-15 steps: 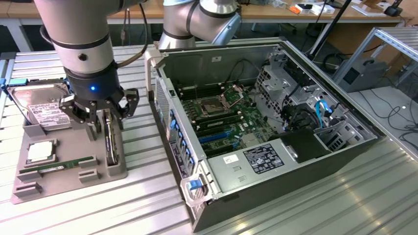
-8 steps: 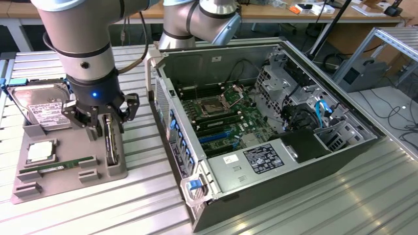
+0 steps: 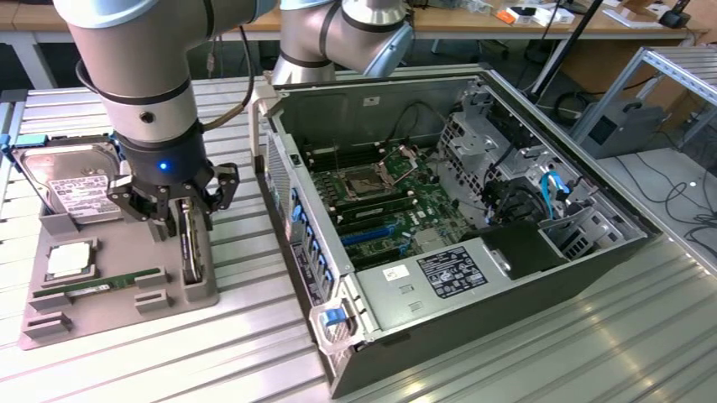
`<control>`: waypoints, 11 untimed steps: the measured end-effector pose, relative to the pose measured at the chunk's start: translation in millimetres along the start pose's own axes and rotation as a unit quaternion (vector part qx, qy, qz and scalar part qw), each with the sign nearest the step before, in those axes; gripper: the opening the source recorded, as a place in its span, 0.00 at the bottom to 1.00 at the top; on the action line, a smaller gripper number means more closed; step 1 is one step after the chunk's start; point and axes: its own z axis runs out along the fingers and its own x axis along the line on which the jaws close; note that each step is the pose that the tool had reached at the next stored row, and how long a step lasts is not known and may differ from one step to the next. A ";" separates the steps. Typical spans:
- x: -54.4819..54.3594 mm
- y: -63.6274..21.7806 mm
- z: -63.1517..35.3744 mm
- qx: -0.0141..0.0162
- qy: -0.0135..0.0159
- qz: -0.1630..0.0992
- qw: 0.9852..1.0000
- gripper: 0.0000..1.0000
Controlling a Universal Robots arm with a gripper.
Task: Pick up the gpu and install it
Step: 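Pick up the gpu and move the gpu toward the slot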
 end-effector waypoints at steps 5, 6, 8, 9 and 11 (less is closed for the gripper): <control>0.0 0.0 0.1 0.000 0.000 0.000 1.000 0.36; 0.0 0.0 0.1 0.000 0.000 0.000 1.000 0.30; 0.0 0.0 0.1 0.000 0.000 0.000 1.000 0.27; 0.0 0.0 0.1 0.000 0.000 0.000 1.000 0.27; 0.0 0.0 0.1 0.000 0.000 0.000 1.000 0.27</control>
